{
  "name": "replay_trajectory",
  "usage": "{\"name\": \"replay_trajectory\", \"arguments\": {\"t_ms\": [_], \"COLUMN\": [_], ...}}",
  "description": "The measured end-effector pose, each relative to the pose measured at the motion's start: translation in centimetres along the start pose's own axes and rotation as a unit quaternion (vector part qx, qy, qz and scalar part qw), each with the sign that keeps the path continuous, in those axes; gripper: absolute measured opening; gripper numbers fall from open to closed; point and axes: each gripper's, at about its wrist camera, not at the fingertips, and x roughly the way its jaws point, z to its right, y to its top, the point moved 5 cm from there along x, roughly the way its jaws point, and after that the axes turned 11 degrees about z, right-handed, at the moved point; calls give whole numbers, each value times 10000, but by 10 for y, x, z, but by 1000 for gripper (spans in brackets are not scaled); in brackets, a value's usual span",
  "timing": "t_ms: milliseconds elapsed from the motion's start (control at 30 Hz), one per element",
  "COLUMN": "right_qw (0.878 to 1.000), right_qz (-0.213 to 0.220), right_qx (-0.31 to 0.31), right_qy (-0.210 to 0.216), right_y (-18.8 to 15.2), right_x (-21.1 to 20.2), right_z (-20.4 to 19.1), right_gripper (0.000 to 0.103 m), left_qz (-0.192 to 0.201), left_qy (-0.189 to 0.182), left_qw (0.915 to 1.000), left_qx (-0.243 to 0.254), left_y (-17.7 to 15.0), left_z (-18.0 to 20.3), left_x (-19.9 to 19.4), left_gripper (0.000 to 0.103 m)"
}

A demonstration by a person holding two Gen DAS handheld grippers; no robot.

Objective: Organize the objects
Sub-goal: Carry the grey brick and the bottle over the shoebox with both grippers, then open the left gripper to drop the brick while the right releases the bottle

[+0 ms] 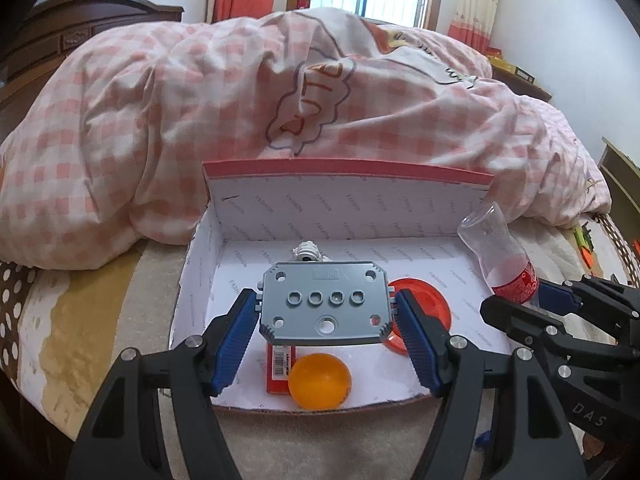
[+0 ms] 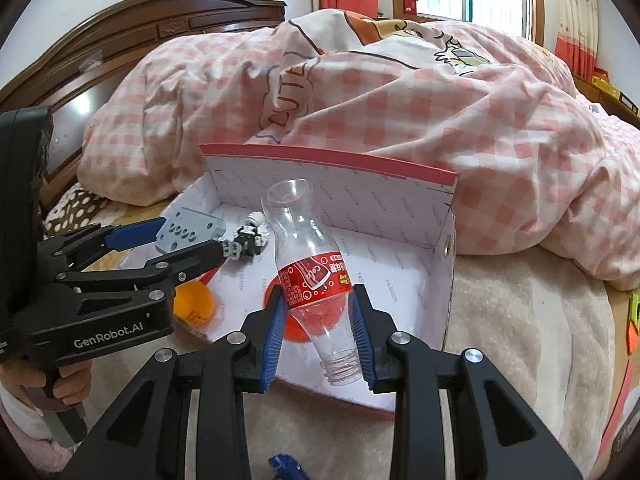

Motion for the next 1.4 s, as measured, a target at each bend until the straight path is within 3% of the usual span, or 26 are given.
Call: {"name": "replay_trajectory", "arguments": {"t_ms": [900,1200,1400], "right_qw": [9993,9997,9999], "right_qz": [-275,-157,-83], "right_qx": [-210,-186,-102], "right_qy": [-130,-103,-71], "right_y": [-9,-8,-5], "right_x": [37,34,30], "right_z": [0,1,2], "right_gripper": [33,45,48], "left_qz": [-428,-616,-468], "left_qy": [120,120,229], "left_qw": [9990,9979,9986], "left_qx": [-108,-178,-21], "left_y": [-19,-24,-22], "left_z": [-9,-10,-8], "left_x": [35,39,33], "left_gripper": [70,70,76]}}
